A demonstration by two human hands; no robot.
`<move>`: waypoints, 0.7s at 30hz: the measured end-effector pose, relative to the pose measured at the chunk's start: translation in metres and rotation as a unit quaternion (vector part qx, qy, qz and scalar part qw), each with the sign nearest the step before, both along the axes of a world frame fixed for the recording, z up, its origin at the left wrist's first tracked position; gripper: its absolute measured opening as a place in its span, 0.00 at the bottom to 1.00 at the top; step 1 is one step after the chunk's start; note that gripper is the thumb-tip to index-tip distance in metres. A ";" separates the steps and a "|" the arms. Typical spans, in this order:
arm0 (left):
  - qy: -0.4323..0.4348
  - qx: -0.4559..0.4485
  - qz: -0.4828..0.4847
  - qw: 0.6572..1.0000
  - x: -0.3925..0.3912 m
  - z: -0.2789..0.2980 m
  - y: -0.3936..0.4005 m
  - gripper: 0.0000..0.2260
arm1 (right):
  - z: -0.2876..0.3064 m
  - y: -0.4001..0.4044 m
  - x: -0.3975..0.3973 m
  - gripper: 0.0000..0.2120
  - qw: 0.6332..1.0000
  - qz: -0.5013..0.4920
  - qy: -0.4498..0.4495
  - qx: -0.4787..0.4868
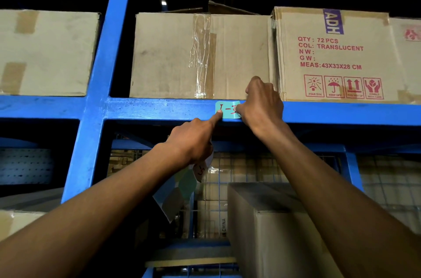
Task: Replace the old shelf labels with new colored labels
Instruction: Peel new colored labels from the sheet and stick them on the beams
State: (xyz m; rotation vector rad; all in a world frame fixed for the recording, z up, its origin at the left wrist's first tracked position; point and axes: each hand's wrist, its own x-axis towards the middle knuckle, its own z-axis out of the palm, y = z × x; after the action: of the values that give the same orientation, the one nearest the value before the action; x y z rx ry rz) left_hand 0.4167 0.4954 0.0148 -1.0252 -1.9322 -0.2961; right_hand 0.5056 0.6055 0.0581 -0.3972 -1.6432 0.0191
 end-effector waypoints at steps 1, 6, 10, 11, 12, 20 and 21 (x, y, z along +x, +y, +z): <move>-0.003 -0.004 0.001 1.000 0.001 0.002 -0.001 0.36 | 0.000 0.002 0.001 0.20 1.000 -0.001 0.001 -0.009; -0.015 -0.025 -0.009 1.000 0.001 0.009 -0.005 0.36 | -0.004 0.025 0.013 0.14 0.998 0.040 0.019 -0.042; -0.047 -0.032 -0.024 0.998 -0.001 0.019 0.001 0.38 | -0.019 0.027 0.004 0.23 0.986 0.015 -0.047 0.161; -0.059 -0.034 -0.029 0.997 -0.001 0.021 0.002 0.38 | -0.023 0.027 0.000 0.26 0.977 -0.009 -0.081 0.198; -0.068 -0.038 -0.035 0.996 -0.002 0.023 0.004 0.39 | -0.025 0.029 -0.003 0.28 0.969 -0.042 -0.110 0.218; -0.067 -0.011 -0.042 0.997 -0.014 0.018 0.002 0.41 | -0.046 0.058 -0.007 0.36 0.976 -0.115 -0.114 0.145; -0.066 -0.004 -0.048 0.997 -0.016 0.018 0.002 0.41 | -0.045 0.056 -0.009 0.35 0.977 -0.113 -0.107 0.147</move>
State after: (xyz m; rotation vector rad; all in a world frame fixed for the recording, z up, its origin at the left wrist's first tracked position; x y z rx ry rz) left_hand 0.4012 0.4970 0.0329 -1.1297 -2.0073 -0.4193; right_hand 0.4970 0.6617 0.0129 -0.3655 -1.7709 -0.4474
